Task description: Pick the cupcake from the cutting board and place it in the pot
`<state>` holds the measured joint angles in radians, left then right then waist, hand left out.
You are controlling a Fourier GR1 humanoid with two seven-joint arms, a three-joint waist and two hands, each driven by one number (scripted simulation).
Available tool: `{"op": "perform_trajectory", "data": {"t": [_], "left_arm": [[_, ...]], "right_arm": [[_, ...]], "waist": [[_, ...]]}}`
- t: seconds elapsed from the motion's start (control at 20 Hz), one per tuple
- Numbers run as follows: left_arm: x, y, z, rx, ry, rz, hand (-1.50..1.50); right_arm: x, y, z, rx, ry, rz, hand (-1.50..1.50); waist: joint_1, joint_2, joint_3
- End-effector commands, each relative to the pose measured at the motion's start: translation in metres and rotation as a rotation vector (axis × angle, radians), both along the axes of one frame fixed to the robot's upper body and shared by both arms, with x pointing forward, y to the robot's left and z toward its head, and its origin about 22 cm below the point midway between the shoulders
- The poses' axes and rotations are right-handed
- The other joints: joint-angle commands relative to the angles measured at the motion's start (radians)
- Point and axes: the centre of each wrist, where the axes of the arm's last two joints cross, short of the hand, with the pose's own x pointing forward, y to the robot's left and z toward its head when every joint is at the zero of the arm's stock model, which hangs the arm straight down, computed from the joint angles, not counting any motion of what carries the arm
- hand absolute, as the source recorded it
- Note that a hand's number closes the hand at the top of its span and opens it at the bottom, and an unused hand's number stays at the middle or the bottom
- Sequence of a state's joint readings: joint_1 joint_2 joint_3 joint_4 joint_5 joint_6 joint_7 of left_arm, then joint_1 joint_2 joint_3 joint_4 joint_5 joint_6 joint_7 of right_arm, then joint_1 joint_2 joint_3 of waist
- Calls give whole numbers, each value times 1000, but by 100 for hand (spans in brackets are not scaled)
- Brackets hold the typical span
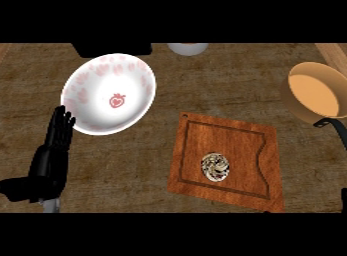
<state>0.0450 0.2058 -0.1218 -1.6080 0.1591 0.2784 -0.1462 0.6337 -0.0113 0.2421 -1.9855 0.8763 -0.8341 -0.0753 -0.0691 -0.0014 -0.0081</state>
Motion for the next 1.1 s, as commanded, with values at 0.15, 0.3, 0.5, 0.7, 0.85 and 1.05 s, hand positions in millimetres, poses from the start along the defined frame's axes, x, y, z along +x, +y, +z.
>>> {"op": "perform_trajectory", "data": {"t": [0.15,0.3,0.5,0.7,0.85,1.05], "left_arm": [[-2,-15,3,-13,-18,-63,0],[5,-15,6,3,-37,-57,0],[5,-31,-1,0,-23,-65,0],[7,-33,1,-8,-27,-85,0],[6,-22,3,-9,-3,-89,0],[18,-25,6,-7,-12,-91,0]], "right_arm": [[-52,34,-17,41,340,-107,-150],[-49,53,-11,60,378,-120,-150],[-36,72,4,69,409,-149,-150],[-21,89,7,61,529,-198,-150],[-14,107,14,59,594,-244,-150],[18,136,18,72,625,-242,-150]], "waist": [[50,17,0],[59,19,0],[66,17,2],[71,15,3],[75,9,5],[75,7,7]]}}
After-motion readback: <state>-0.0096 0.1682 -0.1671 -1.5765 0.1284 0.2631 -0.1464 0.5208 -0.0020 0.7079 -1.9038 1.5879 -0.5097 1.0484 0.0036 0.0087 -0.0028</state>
